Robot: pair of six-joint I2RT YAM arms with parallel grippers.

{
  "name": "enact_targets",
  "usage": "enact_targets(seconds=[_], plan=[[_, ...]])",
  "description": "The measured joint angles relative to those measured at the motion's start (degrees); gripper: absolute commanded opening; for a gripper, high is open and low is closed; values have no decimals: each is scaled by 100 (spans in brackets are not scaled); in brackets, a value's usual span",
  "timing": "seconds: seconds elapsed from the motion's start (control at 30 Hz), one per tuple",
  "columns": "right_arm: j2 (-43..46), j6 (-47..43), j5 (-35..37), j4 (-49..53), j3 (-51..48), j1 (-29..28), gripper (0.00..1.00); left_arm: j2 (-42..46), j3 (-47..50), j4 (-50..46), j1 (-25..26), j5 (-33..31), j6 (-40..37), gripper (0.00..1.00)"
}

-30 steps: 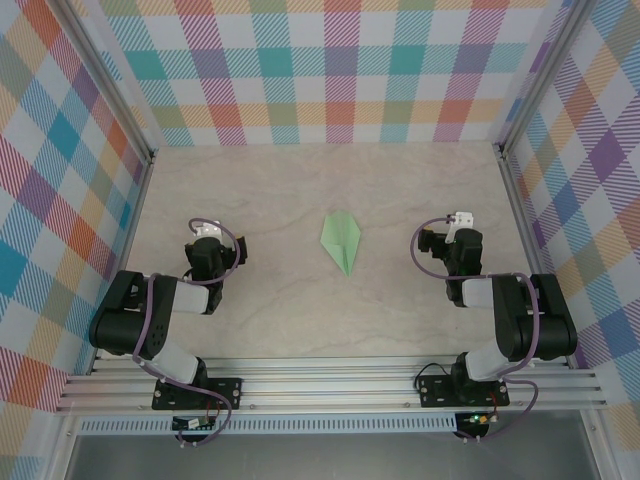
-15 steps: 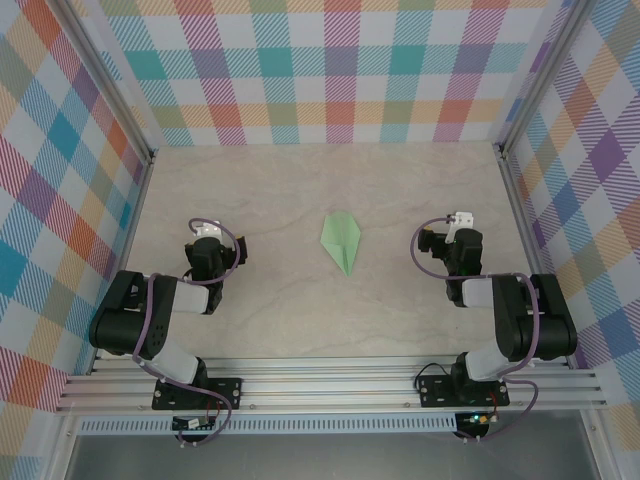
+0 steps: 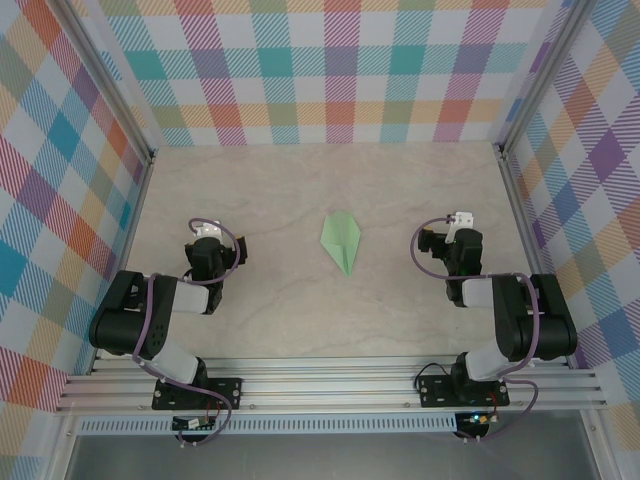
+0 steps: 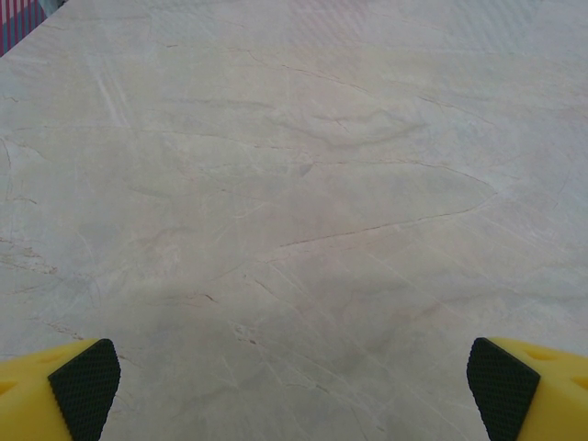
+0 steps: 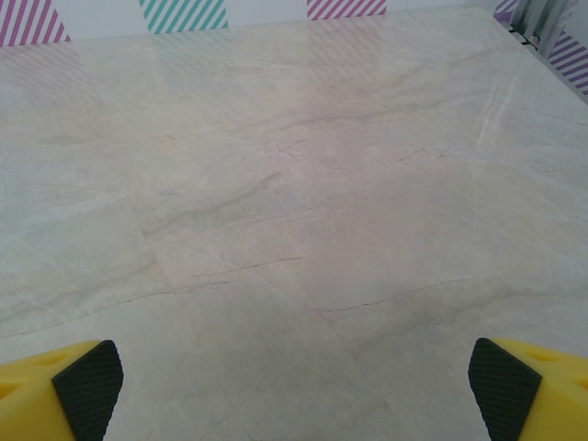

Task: Fold a paper plane with a square sheet of paper (pick it up from the middle)
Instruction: Reset both arms

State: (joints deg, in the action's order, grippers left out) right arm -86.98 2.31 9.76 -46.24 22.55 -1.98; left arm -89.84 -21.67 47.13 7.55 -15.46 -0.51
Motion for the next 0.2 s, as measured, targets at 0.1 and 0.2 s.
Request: enact_targets(seconds=[0.1,0.2], plan=[[0,0,0,-2,0,0,100,0,0,0,0,0,0,100],[0,0,0,-2,0,0,100,0,0,0,0,0,0,100]])
